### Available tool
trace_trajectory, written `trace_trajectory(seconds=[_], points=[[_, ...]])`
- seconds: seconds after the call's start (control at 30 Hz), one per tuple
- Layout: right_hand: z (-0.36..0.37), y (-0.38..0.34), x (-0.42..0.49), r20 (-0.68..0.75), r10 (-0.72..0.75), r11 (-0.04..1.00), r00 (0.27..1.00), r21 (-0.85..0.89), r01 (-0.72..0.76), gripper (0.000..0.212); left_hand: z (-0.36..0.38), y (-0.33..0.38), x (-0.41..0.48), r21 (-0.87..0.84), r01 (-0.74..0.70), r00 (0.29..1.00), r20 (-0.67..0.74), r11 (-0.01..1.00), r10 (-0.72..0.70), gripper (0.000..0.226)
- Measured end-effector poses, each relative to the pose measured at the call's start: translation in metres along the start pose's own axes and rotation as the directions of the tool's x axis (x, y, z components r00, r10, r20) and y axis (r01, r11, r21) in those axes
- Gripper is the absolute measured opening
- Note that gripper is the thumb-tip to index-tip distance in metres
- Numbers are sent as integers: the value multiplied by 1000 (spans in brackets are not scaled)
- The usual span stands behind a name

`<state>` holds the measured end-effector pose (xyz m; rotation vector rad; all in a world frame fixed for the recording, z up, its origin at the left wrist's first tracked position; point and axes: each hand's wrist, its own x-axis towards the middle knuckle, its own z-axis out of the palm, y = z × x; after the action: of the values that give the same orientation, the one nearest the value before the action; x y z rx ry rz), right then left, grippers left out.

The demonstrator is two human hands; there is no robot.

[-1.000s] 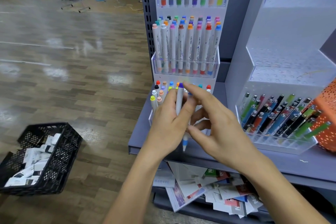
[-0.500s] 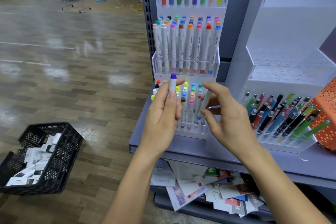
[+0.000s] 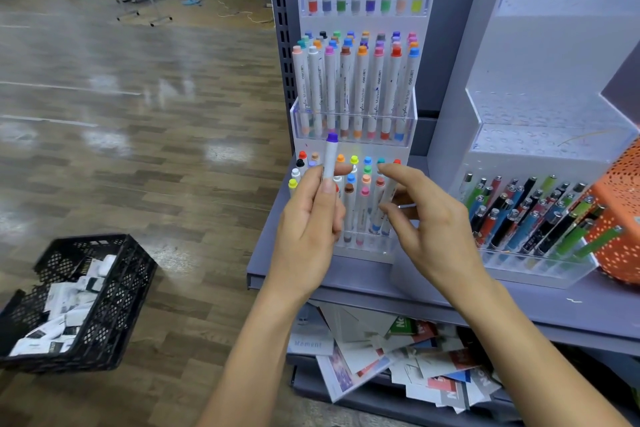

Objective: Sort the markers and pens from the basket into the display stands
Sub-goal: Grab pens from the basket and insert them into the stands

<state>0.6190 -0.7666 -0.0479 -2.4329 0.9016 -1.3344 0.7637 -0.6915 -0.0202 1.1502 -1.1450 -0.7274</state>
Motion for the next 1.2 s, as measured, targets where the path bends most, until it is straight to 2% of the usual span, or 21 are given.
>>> trace_trajectory(seconds=[0.13, 0.27, 0.47, 0.67, 0.83, 0.87, 0.93, 1.0, 1.13, 1.2], points=[[0, -2, 2, -89, -33, 999, 995, -18, 32, 39, 1, -2, -2, 2, 47, 999, -29, 999, -46, 26], [6, -3, -4, -28, 57, 998, 998, 5, -57, 49, -1, -3, -4, -20, 91, 995, -37, 996, -92, 26], [2, -1, -2, -44, 74, 997, 996, -33, -76, 24, -2, -2, -6, 3, 69, 997, -32, 998, -69, 25], [8, 1, 1, -44, 35, 995, 998, -89, -39, 17, 0, -4, -7, 1, 70, 997, -15, 998, -70, 25], [3, -5, -2, -77, 42, 995, 996, -91, -49, 29, 0, -9, -7, 47, 38, 999, 33, 998, -40, 24], [-2, -11, -2, -93, 70, 996, 993, -42, -74, 34, 0, -10, -8, 73, 15, 999, 49, 997, -19, 23], [-12, -25, 0, -113, 155, 976, 981, 172, -135, 40, 2, -10, -9, 165, -51, 995, 92, 985, 36, 20], [-19, -37, 4, -99, 177, 935, 979, 329, -135, 40, 6, -8, -10, 258, -116, 986, 148, 959, 80, 17], [-27, -42, 9, -142, 171, 903, 975, 419, -97, 34, 15, -2, -8, 398, -246, 967, 167, 883, 194, 18], [-33, -41, 12, -200, 209, 865, 957, 494, -85, 34, 15, -1, -4, 539, -358, 931, 150, 762, 332, 19]])
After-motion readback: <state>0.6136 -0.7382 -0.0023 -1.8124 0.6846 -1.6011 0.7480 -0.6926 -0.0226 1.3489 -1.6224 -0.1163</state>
